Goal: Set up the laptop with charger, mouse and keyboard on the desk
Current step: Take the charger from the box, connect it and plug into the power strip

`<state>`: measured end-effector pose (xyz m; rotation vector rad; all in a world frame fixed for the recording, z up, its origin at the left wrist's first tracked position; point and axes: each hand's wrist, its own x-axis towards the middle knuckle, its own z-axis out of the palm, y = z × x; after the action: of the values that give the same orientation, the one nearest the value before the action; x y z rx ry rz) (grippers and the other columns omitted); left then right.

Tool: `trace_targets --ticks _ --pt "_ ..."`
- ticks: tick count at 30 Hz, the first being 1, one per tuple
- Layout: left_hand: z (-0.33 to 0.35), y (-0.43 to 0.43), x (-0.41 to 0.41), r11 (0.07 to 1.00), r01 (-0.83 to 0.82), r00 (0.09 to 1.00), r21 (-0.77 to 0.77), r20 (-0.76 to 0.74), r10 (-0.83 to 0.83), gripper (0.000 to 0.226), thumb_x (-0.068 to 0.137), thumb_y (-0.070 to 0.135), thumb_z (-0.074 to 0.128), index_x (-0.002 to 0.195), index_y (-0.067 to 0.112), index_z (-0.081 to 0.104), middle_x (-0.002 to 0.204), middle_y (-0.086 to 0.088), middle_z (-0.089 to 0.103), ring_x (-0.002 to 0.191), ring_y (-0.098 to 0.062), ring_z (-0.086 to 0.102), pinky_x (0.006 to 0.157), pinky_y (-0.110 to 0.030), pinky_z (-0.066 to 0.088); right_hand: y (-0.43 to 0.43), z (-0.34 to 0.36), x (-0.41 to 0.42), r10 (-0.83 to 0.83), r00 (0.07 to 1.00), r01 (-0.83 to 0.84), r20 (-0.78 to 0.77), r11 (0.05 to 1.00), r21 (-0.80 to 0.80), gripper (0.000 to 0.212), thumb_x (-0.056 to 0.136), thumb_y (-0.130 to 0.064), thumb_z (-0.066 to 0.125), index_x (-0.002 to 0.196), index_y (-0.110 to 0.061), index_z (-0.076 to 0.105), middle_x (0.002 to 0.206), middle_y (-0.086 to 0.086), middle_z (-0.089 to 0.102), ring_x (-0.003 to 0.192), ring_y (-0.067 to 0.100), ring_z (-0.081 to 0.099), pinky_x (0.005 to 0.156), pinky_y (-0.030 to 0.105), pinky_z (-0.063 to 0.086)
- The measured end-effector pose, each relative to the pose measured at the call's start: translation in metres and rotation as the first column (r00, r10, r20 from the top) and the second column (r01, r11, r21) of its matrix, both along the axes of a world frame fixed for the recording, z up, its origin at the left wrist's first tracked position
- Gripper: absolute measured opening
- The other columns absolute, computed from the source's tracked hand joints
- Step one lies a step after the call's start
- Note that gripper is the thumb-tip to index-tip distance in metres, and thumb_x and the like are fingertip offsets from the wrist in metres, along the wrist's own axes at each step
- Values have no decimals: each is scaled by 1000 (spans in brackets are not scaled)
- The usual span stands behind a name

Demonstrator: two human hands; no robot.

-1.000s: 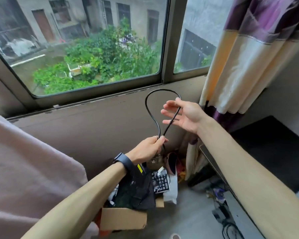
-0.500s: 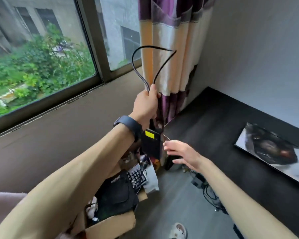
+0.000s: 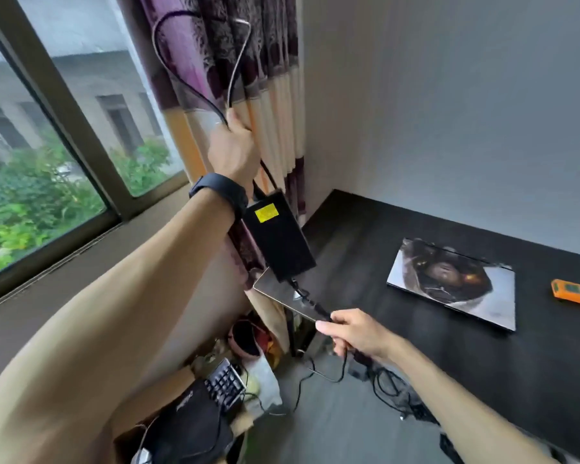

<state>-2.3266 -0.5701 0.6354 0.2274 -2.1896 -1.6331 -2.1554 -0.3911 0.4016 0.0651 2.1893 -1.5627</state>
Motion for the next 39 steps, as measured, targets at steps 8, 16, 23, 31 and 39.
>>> trace_targets --ticks 8,16,23,31,39 --pt "-43 92 20 948 58 998 -314 10 -58 48 104 39 25 114 1 54 107 -15 61 103 -35 55 79 -36 37 237 74 59 -322 929 369 -180 840 397 49 86 -39 74 53 -17 45 45 -5 43 50 19 46 57 31 33" --pt "-53 245 50 741 410 908 -532 163 -386 47 104 39 30 100 3 59 108 -22 63 105 -41 55 86 -37 39 299 160 68 -613 720 618 -325 780 -102 15 86 -19 70 76 -11 64 58 -9 48 59 12 28 50 24 22" --pt "-23 349 84 461 861 508 -213 366 -780 40 104 44 34 91 13 54 83 -1 76 35 -12 29 34 -18 25 326 183 53 -567 731 584 -379 808 -83 22 96 -22 60 93 -10 78 72 -10 57 52 11 36 52 21 32" --pt "-45 406 105 292 954 260 59 318 -912 38 104 46 30 98 11 43 102 2 73 40 -15 19 39 -20 20 355 183 60 -593 750 555 -293 805 -210 28 101 -20 57 83 -15 77 73 -2 34 55 12 26 54 28 20" --pt "-75 451 118 97 814 358 -572 364 -860 41 101 51 32 79 21 49 73 1 56 70 -22 51 64 -32 35 383 180 91 -430 880 475 -203 790 388 36 86 -38 71 61 -17 58 47 -10 40 41 10 36 51 27 31"
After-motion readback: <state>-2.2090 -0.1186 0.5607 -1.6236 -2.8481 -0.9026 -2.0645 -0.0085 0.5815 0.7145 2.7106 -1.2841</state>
